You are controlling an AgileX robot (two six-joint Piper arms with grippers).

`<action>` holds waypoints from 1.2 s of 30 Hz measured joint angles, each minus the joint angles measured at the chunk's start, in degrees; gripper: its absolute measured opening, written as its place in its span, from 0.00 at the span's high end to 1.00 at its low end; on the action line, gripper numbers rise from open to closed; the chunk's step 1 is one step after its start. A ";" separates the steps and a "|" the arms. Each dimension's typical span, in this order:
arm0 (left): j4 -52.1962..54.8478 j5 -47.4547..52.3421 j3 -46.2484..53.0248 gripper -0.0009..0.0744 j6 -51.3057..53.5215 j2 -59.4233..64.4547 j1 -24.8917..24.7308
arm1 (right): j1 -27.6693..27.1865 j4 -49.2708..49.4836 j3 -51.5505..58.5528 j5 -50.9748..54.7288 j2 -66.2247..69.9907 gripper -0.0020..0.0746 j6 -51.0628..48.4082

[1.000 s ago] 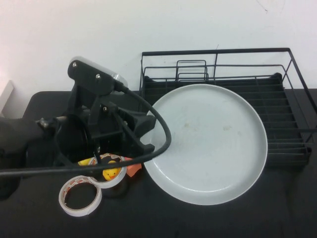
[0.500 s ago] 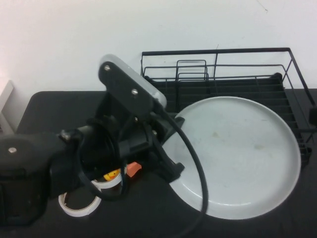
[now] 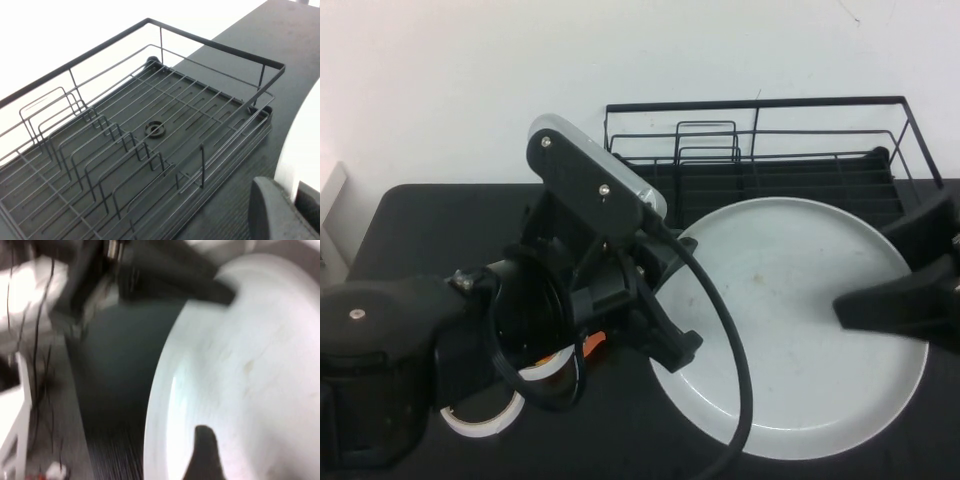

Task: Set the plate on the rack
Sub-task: Hand over the plate, then place the plate on the rack

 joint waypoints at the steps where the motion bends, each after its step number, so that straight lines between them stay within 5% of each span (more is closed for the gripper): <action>1: 0.00 0.00 0.00 0.99 0.00 0.00 -0.12 | 1.21 -1.41 0.00 -1.03 0.58 0.33 0.50; 5: 0.00 -0.15 0.00 0.99 0.00 0.00 -0.12 | 3.14 -3.41 0.00 -5.15 2.42 0.41 2.38; 10: -0.21 -2.51 0.00 0.99 0.11 0.00 -0.12 | 3.18 -3.51 0.00 -9.43 3.15 0.81 2.53; 25: -5.77 -27.00 0.00 0.64 -1.57 -7.58 -0.23 | 3.54 -8.19 -12.14 -18.66 4.92 0.82 -4.93; 28: -6.14 -31.76 0.00 0.68 -2.16 -11.40 -0.23 | 3.54 -11.37 -17.83 -18.26 7.87 0.82 -5.19; 30: -6.37 -32.74 0.32 0.80 -2.28 -14.45 -0.13 | 3.54 -13.10 -22.35 -17.42 10.98 0.82 -5.19; 36: -6.53 -27.61 6.15 0.97 -4.32 -22.52 -0.13 | 3.54 -15.67 -36.47 -9.67 21.77 0.82 -7.68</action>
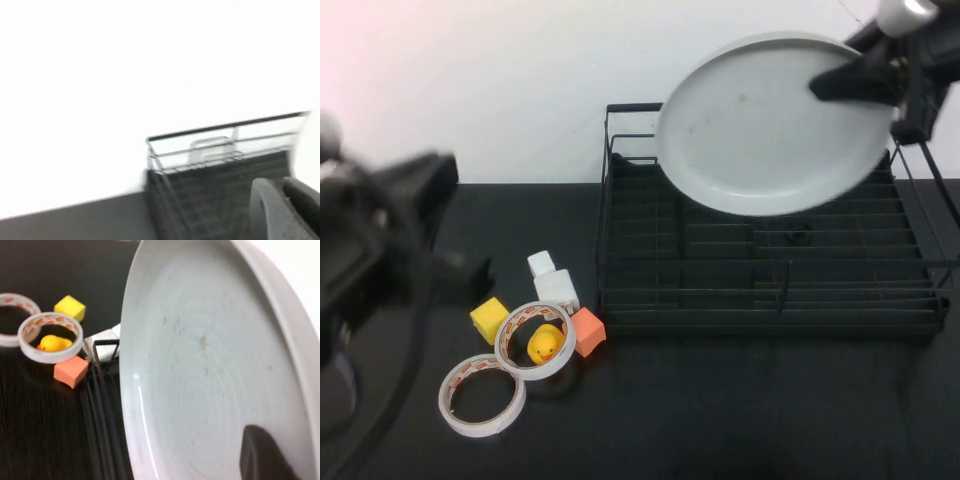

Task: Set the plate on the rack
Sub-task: Place the plate on the rack

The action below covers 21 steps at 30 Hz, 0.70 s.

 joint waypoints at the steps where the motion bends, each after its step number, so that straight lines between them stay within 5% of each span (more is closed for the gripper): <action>1: 0.00 0.68 1.20 0.97 -1.00 -1.18 0.00 | 0.00 -0.05 -2.64 1.37 1.95 0.82 -1.05; 7: 0.00 7.64 11.21 0.98 -14.90 -6.67 0.00 | 0.00 -0.26 -16.84 3.39 13.08 0.82 -3.13; 12: 0.69 24.66 18.70 0.99 -21.67 -8.29 0.00 | 0.00 -0.34 -26.36 3.39 21.64 0.82 -5.32; 21: 2.52 45.38 24.64 0.99 -28.49 -8.29 0.00 | 0.00 -0.76 -30.64 -2.71 32.60 0.82 -8.02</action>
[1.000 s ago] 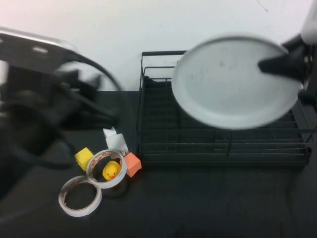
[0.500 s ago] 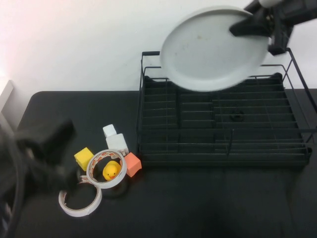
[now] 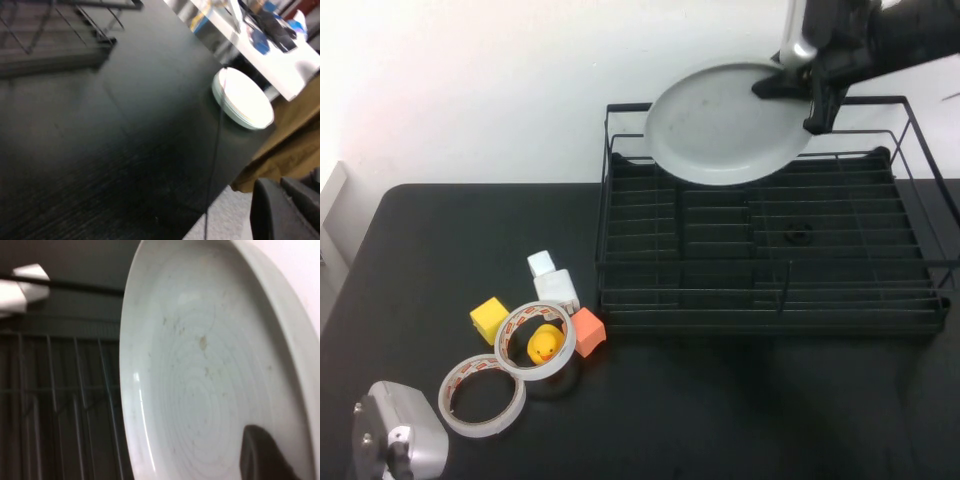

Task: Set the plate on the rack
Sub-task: Place the plate on the rack

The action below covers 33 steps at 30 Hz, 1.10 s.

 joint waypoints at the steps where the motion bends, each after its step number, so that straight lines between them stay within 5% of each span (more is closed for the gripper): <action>1: 0.03 0.45 -0.03 0.99 -0.22 0.00 0.00 | 0.00 0.00 0.00 -0.56 0.81 0.82 0.00; 19: 0.15 1.15 0.02 0.99 -0.58 0.00 0.00 | 0.00 3.59 -0.27 -1.67 4.34 0.81 0.00; 27: 0.25 1.97 0.02 0.99 -0.58 0.00 0.00 | 0.00 4.66 -0.27 -4.08 4.34 0.66 0.00; 33: 0.25 2.11 0.02 0.99 -0.58 0.00 0.00 | 0.00 6.09 -0.31 -6.34 4.34 0.64 2.56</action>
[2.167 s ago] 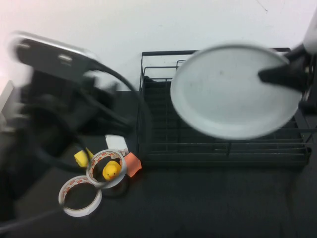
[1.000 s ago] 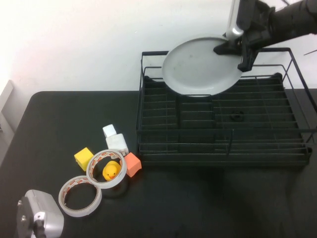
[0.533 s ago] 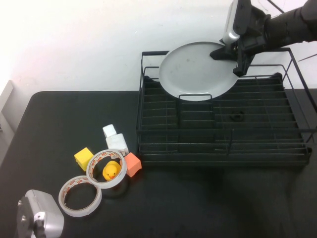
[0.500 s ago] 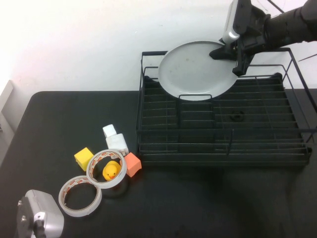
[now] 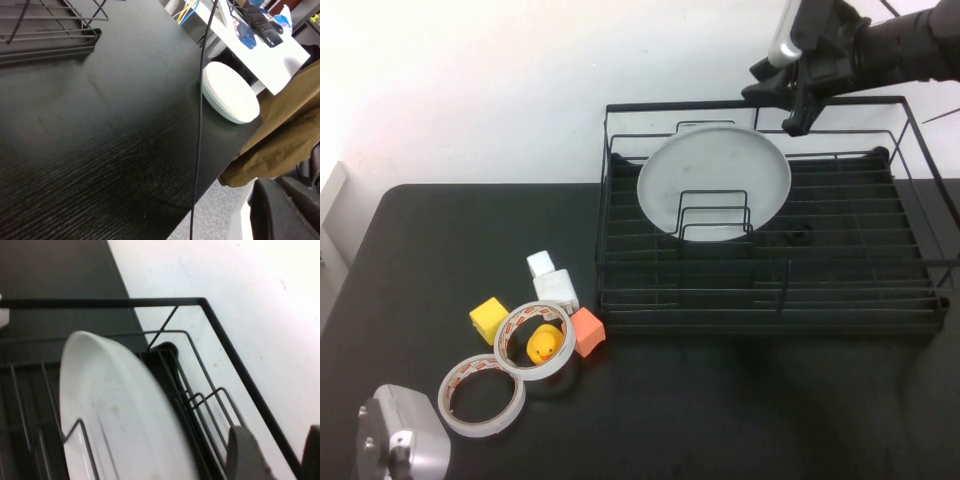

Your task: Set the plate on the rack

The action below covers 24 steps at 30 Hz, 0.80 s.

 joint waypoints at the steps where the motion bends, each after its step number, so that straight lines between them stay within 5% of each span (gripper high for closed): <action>1: 0.00 0.00 0.00 0.99 0.00 0.00 0.00 | 0.00 0.00 0.00 -0.20 -0.12 0.64 1.30; 7: 0.12 -5.64 0.00 0.99 0.00 0.00 0.00 | -0.59 -1.67 -0.09 -0.25 -4.67 0.65 14.52; 11: 2.48 -11.82 0.00 0.99 1.09 0.00 0.00 | -2.38 -2.75 -0.49 4.79 -11.50 0.77 23.91; 15: 5.96 -14.59 0.00 0.99 5.31 0.00 0.00 | -4.02 -2.83 -0.60 15.05 -18.03 0.93 26.90; 24: 5.04 -20.65 0.00 0.99 10.93 -0.09 0.00 | -3.99 0.12 -0.60 27.57 -27.69 0.96 29.15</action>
